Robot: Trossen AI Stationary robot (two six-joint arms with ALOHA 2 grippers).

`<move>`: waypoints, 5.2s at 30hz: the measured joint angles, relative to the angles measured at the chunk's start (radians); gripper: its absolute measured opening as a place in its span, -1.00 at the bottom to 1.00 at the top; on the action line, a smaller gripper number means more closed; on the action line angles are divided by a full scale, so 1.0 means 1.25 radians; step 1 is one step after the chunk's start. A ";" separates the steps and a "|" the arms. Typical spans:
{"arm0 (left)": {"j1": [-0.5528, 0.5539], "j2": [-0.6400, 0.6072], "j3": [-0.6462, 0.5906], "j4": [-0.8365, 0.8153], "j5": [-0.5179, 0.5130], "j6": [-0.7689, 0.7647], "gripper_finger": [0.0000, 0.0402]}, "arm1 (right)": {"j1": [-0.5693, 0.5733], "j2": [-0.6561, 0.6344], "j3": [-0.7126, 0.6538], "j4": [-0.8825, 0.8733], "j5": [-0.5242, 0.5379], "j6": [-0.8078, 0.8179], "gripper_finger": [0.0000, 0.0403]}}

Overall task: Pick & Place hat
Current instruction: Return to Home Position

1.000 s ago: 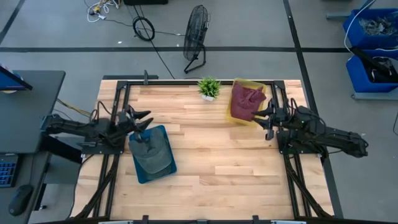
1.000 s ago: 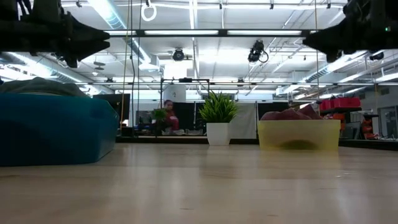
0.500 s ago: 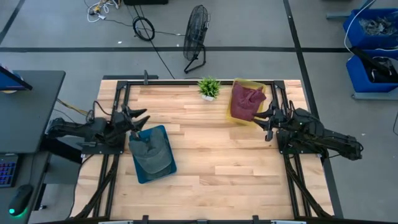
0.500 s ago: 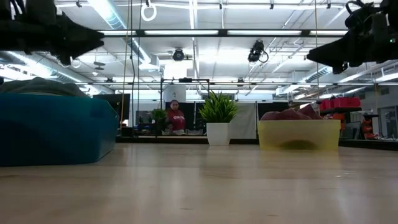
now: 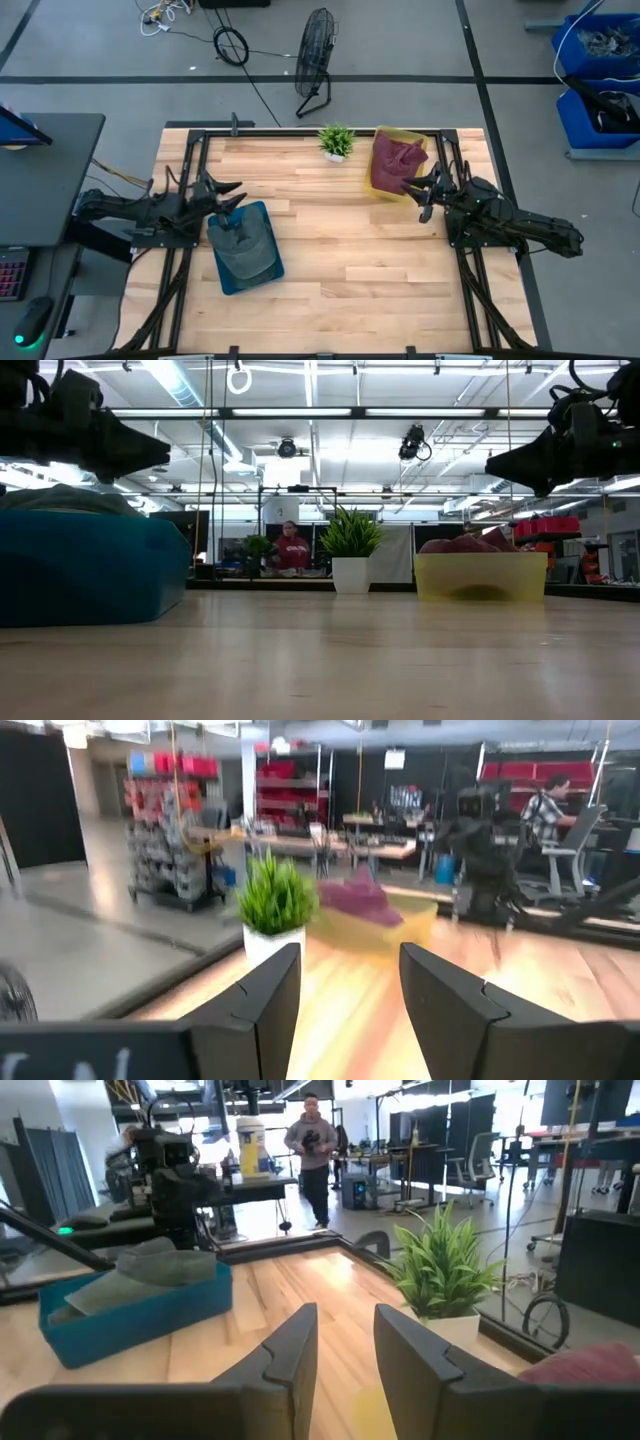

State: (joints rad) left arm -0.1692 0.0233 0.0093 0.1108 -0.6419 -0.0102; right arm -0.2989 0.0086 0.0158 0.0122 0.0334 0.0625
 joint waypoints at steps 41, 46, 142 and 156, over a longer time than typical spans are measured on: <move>0.000 0.013 -0.002 -0.011 0.000 -0.066 -0.12 | 0.000 0.000 0.000 0.001 0.000 0.006 -0.47; 0.000 0.013 -0.002 -0.010 0.000 -0.066 -0.12 | 0.000 0.000 0.001 0.001 0.000 0.006 -0.47; 0.000 0.013 -0.002 -0.009 0.000 -0.066 -0.12 | 0.000 0.000 0.001 0.001 0.000 0.005 -0.47; -0.007 0.012 -0.002 -0.010 0.000 -0.066 -0.12 | 0.000 0.000 0.001 0.001 0.000 0.006 -0.47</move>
State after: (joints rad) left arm -0.1778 0.0387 0.0067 0.0986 -0.6418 -0.0923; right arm -0.2985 0.0090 0.0170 0.0136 0.0334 0.0696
